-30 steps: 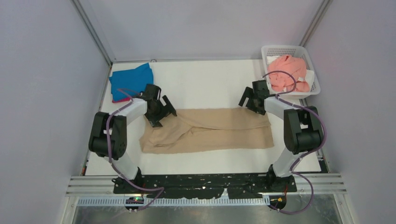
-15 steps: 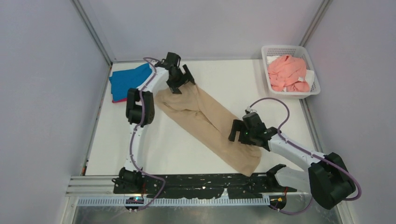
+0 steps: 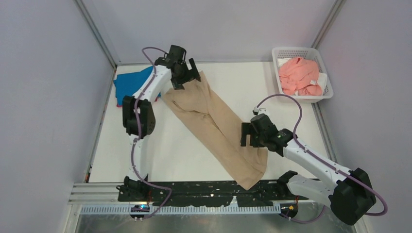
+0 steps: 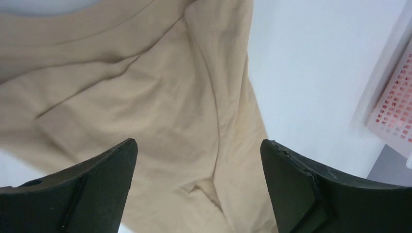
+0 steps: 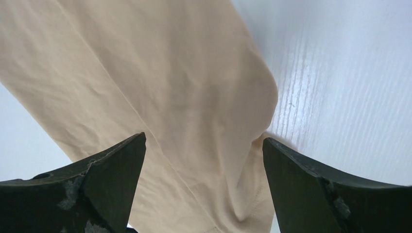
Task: Fold and stack the t-shirts
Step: Rotate the tshirt 90 degrees
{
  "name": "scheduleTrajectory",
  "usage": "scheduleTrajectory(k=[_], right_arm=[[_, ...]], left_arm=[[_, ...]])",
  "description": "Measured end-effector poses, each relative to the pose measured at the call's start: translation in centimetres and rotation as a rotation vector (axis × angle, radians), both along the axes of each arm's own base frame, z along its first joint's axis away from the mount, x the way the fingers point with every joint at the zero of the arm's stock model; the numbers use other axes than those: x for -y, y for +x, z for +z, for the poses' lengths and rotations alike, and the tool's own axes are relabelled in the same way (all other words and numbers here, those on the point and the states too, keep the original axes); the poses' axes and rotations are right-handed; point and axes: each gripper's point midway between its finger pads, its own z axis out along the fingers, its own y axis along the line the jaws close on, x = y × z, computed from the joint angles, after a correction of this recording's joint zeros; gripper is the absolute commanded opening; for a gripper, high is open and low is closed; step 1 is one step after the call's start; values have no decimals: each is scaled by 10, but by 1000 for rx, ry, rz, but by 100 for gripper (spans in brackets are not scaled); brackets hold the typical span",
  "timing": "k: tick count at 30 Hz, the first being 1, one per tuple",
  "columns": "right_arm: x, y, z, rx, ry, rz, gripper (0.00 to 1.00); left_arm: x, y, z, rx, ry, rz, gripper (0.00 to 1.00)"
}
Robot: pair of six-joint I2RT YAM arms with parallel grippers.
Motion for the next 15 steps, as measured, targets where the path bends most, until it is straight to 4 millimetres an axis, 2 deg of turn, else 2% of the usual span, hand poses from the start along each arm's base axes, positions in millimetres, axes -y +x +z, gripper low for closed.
scheduleTrajectory(k=[2,4,5,7,9,11,15], right_arm=[[2,5,2,15,-20,-3,95],[6,8,-1,16,-48,-14,95],[8,9,-3,12,-59,-21,95],[9,14,-8,1,-64,-36,95],[9,20,-14,-9,-55,-51,95],[7,25,-20,-23,-45,-58,95],[-1,27,-31,-52,-23,-41,95]], left_arm=[[-12,-18,26,39,46,10,100],[-22,-44,46,74,67,15,100],[-23,-60,52,88,64,9,100],[-19,-90,52,92,43,-14,100],[-14,-113,37,60,28,-32,100],[-6,-129,9,-5,29,-51,100],[7,-139,-46,-143,38,-80,100]])
